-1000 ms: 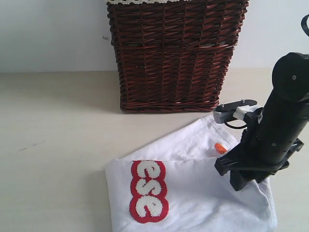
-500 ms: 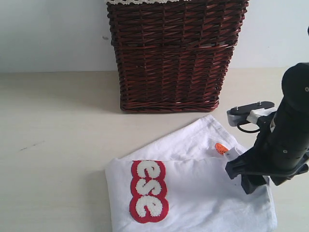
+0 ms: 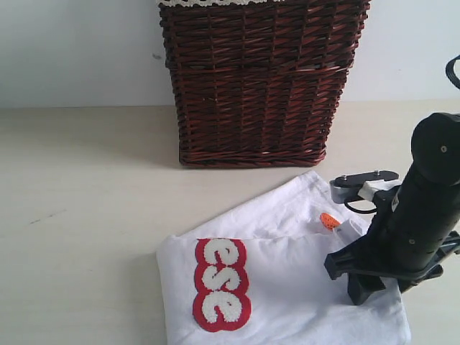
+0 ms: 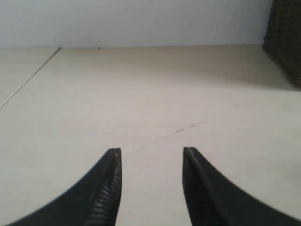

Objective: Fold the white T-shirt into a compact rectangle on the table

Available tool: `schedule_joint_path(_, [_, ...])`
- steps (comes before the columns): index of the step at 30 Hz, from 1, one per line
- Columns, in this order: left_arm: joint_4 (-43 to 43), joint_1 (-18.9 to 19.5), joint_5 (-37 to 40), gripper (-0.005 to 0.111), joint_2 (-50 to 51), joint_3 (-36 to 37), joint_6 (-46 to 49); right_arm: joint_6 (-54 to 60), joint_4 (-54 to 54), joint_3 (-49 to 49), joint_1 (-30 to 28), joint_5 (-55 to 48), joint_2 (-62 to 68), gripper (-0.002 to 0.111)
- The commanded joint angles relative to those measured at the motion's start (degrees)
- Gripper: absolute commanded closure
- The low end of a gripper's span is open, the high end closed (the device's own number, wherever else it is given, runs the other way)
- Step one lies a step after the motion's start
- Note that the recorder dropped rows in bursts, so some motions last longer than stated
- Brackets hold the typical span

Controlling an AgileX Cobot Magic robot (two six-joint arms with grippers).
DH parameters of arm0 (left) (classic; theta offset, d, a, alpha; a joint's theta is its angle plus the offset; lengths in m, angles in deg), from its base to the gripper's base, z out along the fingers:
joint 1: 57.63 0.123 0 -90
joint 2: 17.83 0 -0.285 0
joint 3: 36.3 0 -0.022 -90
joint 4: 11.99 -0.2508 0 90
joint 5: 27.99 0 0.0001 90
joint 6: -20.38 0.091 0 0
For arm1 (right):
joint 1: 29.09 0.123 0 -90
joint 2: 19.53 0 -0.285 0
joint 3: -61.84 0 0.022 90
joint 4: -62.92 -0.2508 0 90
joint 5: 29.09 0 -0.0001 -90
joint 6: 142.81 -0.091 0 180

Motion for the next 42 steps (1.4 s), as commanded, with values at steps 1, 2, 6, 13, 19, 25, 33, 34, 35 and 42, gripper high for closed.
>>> schedule_joint_path(1, [0.3,0.1,-0.6,0.065,-0.3,0.0,0.0,1.5,-0.6,0.2,0.0,1.6,0.1,0.072])
schedule_joint_path(2, [0.3,0.1,-0.6,0.065,-0.3,0.0,0.0,2.8,-1.2,0.2,0.0,1.6,0.1,0.082])
schedule_joint_path(6, [0.3,0.1,-0.6,0.065,-0.3,0.0,0.0,8.0,-4.5,0.2,0.0,1.6,0.1,0.108])
schedule_joint_path(13, [0.3,0.1,-0.6,0.065,-0.3,0.0,0.0,19.7,-14.3,-0.8,0.0,1.0,-2.5,0.108])
schedule_joint_path(19, [0.3,0.1,-0.6,0.065,-0.3,0.0,0.0,23.8,-14.9,-5.5,0.0,0.7,-8.9,0.108])
schedule_joint_path(25, [0.3,0.1,-0.6,0.065,-0.3,0.0,0.0,30.4,-14.2,-11.7,0.7,3.4,-13.4,0.108])
schedule_joint_path(33, [0.3,0.1,-0.6,0.065,-0.3,0.0,0.0,25.1,-6.0,-13.8,0.7,8.7,-11.3,0.108])
schedule_joint_path(34, [0.3,0.1,-0.6,0.065,-0.3,0.0,0.0,23.6,-4.0,-13.8,0.7,7.2,-10.7,0.108])
schedule_joint_path(35, [0.3,0.1,-0.6,0.065,-0.3,0.0,0.0,21.4,-1.4,-13.8,0.7,5.1,-9.9,0.108])
schedule_joint_path(42, [0.3,0.1,-0.6,0.065,-0.3,0.0,0.0,2.5,20.9,-13.8,0.7,-2.3,-5.6,0.106])
